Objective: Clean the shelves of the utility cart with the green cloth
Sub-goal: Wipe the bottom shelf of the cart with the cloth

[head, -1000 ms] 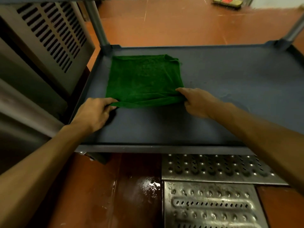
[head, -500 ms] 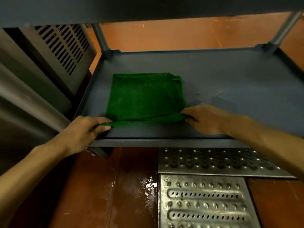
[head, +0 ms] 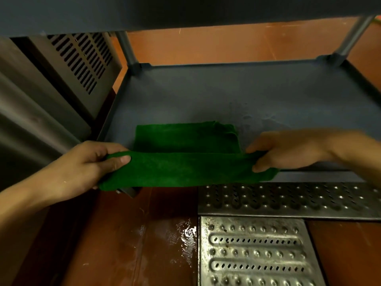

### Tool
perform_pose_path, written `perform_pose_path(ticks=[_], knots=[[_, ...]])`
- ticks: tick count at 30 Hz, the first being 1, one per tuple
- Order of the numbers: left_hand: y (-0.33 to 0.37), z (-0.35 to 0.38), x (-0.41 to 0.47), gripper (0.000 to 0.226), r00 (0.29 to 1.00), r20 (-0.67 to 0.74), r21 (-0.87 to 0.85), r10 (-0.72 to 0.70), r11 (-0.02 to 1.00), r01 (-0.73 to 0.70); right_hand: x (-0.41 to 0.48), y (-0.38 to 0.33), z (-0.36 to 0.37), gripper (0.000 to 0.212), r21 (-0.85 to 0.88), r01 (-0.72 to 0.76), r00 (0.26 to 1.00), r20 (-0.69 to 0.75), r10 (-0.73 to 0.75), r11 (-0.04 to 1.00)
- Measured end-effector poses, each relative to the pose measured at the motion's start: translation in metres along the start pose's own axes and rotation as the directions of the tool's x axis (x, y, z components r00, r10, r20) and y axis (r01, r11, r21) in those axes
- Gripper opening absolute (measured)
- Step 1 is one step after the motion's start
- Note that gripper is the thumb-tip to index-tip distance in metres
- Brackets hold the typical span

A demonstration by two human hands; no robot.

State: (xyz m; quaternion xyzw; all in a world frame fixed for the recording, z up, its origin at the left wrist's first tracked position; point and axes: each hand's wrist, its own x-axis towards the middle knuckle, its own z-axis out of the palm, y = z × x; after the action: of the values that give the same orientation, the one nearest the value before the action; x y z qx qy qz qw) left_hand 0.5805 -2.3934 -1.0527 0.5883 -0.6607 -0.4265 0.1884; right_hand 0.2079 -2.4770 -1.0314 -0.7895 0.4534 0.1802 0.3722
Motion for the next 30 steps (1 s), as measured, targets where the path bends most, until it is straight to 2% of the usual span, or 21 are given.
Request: perform_pose_path(ticks=[2,5,6,10,12,14,15,16,18,20,22,25,27,30], knots=[[0.002,-0.011,0.001,0.03,1.0,-0.021,-0.008,0.009,1.0,-0.009,-0.01,-0.004,-0.012,0.009,0.04,0.006,1.0,0.006,-0.007,0.999],[0.006,-0.027,0.013,0.05,0.992,-0.119,-0.021,-0.034,0.999,0.032,-0.002,-0.004,-0.03,0.009,0.001,0.051,0.977,-0.208,-0.049,0.999],[0.007,-0.03,0.021,0.047,0.986,-0.158,-0.036,-0.059,0.998,0.054,0.006,-0.002,-0.036,0.011,-0.003,0.052,0.955,-0.292,-0.051,0.999],[0.006,-0.025,0.068,0.013,0.922,-0.37,-0.021,-0.115,0.993,0.115,0.057,0.011,-0.044,0.014,0.055,0.032,0.846,-0.534,0.002,0.998],[0.001,-0.018,0.088,0.018,0.883,-0.453,0.08,-0.122,0.981,0.177,0.08,0.019,-0.037,0.023,0.074,0.02,0.774,-0.632,0.032,0.997],[-0.003,-0.008,0.095,0.03,0.866,-0.497,0.293,-0.045,0.931,0.217,0.092,0.022,-0.024,0.032,0.078,0.026,0.705,-0.708,0.037,0.997],[-0.004,-0.002,0.093,0.031,0.873,-0.487,0.349,0.018,0.92,0.176,0.093,0.022,-0.016,0.033,0.039,0.044,0.69,-0.723,-0.003,0.998],[-0.006,0.003,0.089,0.028,0.894,-0.441,0.376,0.083,0.921,0.1,0.091,0.021,-0.009,0.031,-0.007,0.08,0.708,-0.703,-0.062,0.997],[-0.015,0.013,0.082,0.023,0.942,-0.273,0.433,0.197,0.899,-0.063,0.086,0.021,0.009,0.029,-0.083,0.153,0.807,-0.565,-0.173,0.985],[-0.028,0.022,0.076,0.023,0.98,-0.085,0.524,0.18,0.844,-0.11,0.084,0.025,0.029,0.044,-0.198,0.144,0.891,-0.401,-0.214,0.97],[-0.037,0.029,0.072,0.034,0.997,0.014,0.6,0.074,0.797,-0.068,0.087,0.033,0.044,0.067,-0.238,0.117,0.932,-0.309,-0.189,0.964],[-0.044,0.034,0.07,0.049,0.998,0.042,0.62,0.052,0.782,-0.067,0.092,0.047,0.052,0.075,-0.216,0.135,0.918,-0.34,-0.204,0.967],[-0.045,0.033,0.071,0.058,0.997,0.062,0.666,0.042,0.743,-0.073,0.095,0.055,0.05,0.069,-0.319,0.136,0.894,-0.368,-0.255,0.938],[-0.043,0.034,0.073,0.049,0.996,0.066,0.756,0.053,0.649,-0.085,0.1,0.059,0.053,0.059,-0.434,0.113,0.879,-0.376,-0.294,0.894]])
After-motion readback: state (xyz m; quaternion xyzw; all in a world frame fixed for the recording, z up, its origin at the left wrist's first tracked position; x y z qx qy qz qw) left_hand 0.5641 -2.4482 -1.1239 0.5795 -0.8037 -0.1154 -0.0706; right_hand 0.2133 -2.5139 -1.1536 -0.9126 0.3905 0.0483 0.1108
